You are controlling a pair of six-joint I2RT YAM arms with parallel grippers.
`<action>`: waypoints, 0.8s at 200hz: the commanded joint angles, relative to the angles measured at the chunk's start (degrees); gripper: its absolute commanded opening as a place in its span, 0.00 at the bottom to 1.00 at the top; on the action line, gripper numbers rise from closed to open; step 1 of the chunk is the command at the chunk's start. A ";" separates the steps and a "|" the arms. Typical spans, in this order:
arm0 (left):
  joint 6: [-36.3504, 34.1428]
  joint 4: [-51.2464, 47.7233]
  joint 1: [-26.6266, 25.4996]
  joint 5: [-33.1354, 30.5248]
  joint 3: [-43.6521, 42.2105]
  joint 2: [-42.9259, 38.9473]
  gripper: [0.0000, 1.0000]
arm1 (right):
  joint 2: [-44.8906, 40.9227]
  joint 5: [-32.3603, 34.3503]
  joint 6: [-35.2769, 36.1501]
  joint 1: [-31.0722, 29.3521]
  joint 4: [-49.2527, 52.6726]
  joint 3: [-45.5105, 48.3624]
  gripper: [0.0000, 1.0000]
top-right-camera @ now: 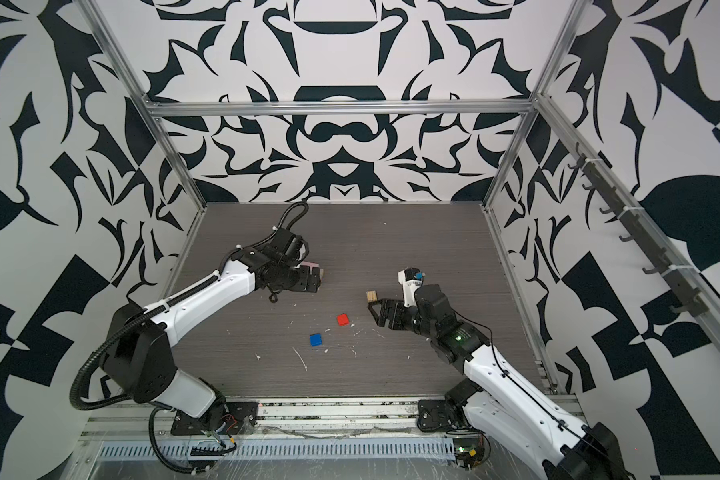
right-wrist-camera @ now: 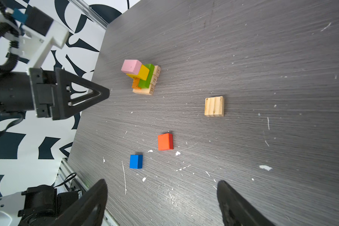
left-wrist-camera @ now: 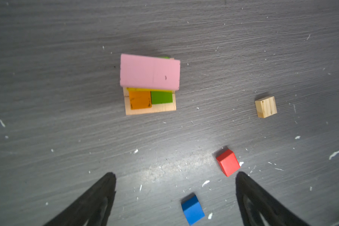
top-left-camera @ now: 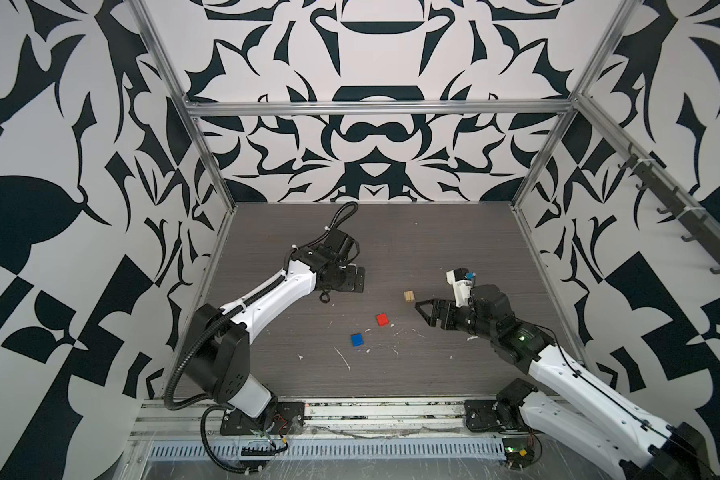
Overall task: Build the wood block tower
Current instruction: 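Move the left gripper over the blue cube and lower it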
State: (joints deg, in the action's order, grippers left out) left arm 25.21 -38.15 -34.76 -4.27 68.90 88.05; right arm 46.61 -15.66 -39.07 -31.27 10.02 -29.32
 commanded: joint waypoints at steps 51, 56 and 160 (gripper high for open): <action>6.78 -1.97 -3.91 -0.64 -6.08 -6.20 0.94 | 1.36 -0.03 -0.62 -0.73 -4.65 0.54 0.91; 7.14 -2.00 -4.35 -0.73 -6.54 -6.51 0.94 | 1.44 0.00 -0.78 -0.80 -4.92 0.65 0.91; 13.25 -2.31 -13.66 -4.23 -13.60 -9.83 0.88 | 4.13 1.22 -1.63 -2.60 -7.53 0.79 0.91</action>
State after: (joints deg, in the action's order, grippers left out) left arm 35.64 -38.83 -46.65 -6.74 57.01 79.72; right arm 50.13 -15.49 -40.21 -33.23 5.21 -28.42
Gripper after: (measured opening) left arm 0.880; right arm 0.913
